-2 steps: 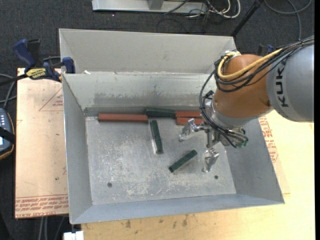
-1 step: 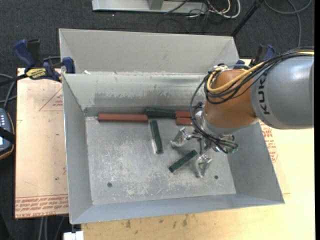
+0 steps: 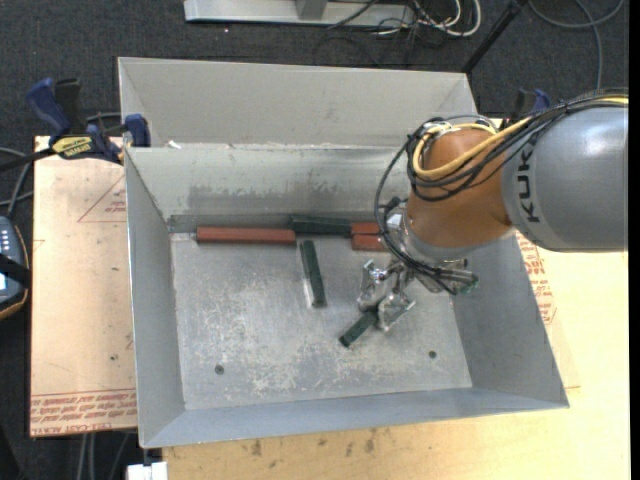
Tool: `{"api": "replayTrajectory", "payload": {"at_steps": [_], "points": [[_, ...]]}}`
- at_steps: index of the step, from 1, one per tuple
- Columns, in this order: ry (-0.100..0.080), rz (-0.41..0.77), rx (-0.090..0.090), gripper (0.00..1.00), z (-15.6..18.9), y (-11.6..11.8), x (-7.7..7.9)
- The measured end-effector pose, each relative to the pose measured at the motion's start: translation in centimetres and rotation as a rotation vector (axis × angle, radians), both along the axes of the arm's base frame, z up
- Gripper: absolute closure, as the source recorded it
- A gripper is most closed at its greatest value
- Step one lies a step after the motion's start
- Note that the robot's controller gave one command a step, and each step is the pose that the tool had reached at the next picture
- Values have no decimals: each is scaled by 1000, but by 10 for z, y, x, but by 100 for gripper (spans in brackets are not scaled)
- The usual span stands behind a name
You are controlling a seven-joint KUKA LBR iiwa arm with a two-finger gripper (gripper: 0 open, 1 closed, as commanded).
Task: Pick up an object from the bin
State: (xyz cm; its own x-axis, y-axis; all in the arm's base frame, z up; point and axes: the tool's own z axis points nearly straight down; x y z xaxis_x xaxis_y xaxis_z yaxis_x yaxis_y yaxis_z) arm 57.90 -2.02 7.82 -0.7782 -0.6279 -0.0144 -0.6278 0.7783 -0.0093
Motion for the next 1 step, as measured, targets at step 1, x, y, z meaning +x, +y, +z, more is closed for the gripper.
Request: {"api": "replayTrajectory", "payload": {"at_steps": [1], "points": [[0, 0, 0, 100, 0, 0, 0]]}}
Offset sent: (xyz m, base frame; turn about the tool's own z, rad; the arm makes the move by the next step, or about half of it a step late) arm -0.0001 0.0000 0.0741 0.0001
